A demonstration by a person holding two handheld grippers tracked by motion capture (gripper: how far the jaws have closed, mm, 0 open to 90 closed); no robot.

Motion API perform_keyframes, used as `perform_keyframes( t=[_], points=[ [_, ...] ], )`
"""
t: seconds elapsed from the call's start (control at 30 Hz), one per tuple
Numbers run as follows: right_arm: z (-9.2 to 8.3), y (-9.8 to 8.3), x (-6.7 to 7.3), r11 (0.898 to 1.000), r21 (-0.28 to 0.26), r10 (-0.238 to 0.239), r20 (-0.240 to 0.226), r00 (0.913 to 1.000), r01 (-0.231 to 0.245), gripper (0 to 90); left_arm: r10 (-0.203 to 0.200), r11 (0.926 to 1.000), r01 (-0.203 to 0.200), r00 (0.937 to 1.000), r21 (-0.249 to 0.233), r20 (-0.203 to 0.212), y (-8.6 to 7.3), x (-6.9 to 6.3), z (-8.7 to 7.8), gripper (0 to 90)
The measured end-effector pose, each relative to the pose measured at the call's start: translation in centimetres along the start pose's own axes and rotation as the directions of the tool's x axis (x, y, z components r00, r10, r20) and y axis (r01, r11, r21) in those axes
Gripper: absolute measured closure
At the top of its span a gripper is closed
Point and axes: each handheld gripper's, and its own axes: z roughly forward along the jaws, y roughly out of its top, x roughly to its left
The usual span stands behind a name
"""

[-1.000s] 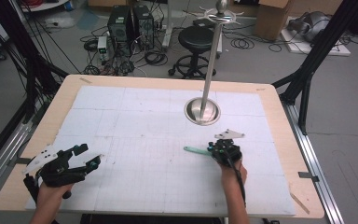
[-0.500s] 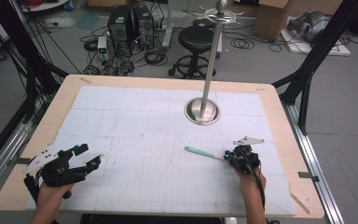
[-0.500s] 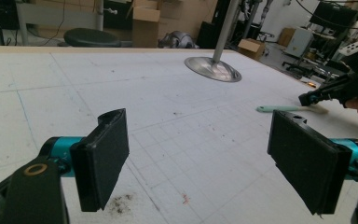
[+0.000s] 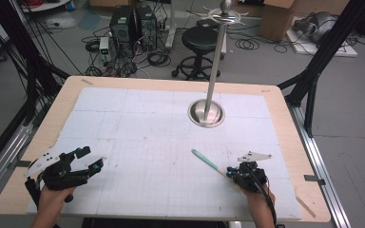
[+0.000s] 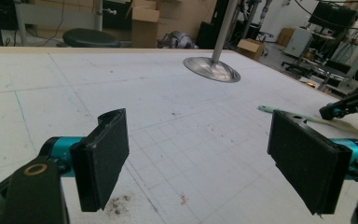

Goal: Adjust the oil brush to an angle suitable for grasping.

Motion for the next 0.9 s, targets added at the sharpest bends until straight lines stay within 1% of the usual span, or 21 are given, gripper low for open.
perform_keyframes(
  t=[0.03,0.07,0.1,0.13,0.2,0.23,0.3,0.33,0.37,0.43,0.5,0.57,0.67,0.77,0.83,0.9],
  points=[
    [-0.2,-0.2,0.2,1.000,-0.011,-0.008,0.003,1.0000,0.008,87.1,0.000,1.0000,0.000,1.0000,0.000,0.002,0.0,0.0,0.0,20.9],
    [-0.5,-0.3,0.4,1.000,-0.030,-0.004,-0.003,1.0000,0.004,83.9,-0.002,1.0000,0.002,1.0000,-0.002,0.005,0.0,0.0,0.0,20.9],
    [-0.9,-0.4,0.5,0.998,-0.056,0.004,-0.006,1.0000,-0.004,80.6,-0.008,1.0000,0.008,0.9999,-0.005,0.007,0.0,-0.1,0.0,20.9],
    [-1.4,-0.5,0.7,0.996,-0.088,0.008,-0.005,1.0000,-0.009,74.7,-0.003,1.0000,0.003,0.9999,-0.008,0.011,0.1,-0.1,0.0,20.9],
    [-2.7,-0.6,1.2,0.985,-0.168,0.025,-0.012,0.9996,-0.027,62.2,0.001,0.9999,-0.001,0.9999,-0.012,0.014,0.1,-0.2,0.0,20.9],
    [-3.3,-0.8,1.5,0.977,-0.211,0.024,-0.010,0.9997,-0.026,56.0,0.005,1.0000,-0.005,0.9998,-0.008,0.019,0.1,-0.2,0.1,20.9],
    [-4.6,-1.2,2.1,0.956,-0.289,0.049,-0.005,0.9988,-0.049,45.1,0.003,1.0000,-0.003,0.9996,-0.009,0.028,0.0,-0.3,0.1,20.9],
    [-5.2,-1.3,2.3,0.944,-0.326,0.053,-0.001,0.9986,-0.051,40.1,0.001,0.9999,-0.001,0.9996,-0.011,0.030,0.0,-0.3,0.2,20.9],
    [-5.7,-1.5,2.5,0.929,-0.368,0.056,0.013,0.9983,-0.048,35.6,0.000,0.9999,0.000,0.9994,-0.013,0.033,0.0,-0.3,0.2,20.9],
    [-6.5,-1.8,2.7,0.902,-0.430,0.056,0.034,0.9979,-0.036,29.0,-0.001,0.9998,0.001,0.9992,-0.018,0.039,0.1,-0.4,0.2,20.8],
    [-6.9,-1.8,2.9,0.887,-0.462,0.047,0.042,0.9980,-0.023,24.5,0.001,0.9997,0.000,0.9990,-0.023,0.045,0.1,-0.5,0.2,20.4],
    [-7.0,-1.7,2.9,0.876,-0.482,0.037,0.058,0.9976,-0.005,19.7,0.008,0.9998,-0.007,0.9990,-0.019,0.044,0.0,-0.5,0.3,19.5],
    [-7.0,-1.6,3.0,0.871,-0.490,0.032,0.077,0.9965,0.010,17.4,0.013,0.9998,-0.013,0.9987,-0.017,0.050,0.0,-0.5,0.4,17.5],
    [-7.0,-1.6,2.8,0.871,-0.490,0.028,0.087,0.9959,0.018,17.2,0.024,0.9996,-0.024,0.9978,-0.015,0.061,0.0,-0.7,0.4,17.6],
    [-7.1,-1.6,2.8,0.873,-0.488,0.038,0.081,0.9960,0.006,17.1,0.026,0.9996,-0.025,0.9977,-0.012,0.062,0.0,-0.8,0.4,17.7],
    [-7.1,-1.7,2.8,0.874,-0.486,0.037,0.084,0.9958,0.009,17.0,0.025,0.9996,-0.024,0.9977,-0.011,0.063,0.0,-0.8,0.5,17.8]
  ],
)
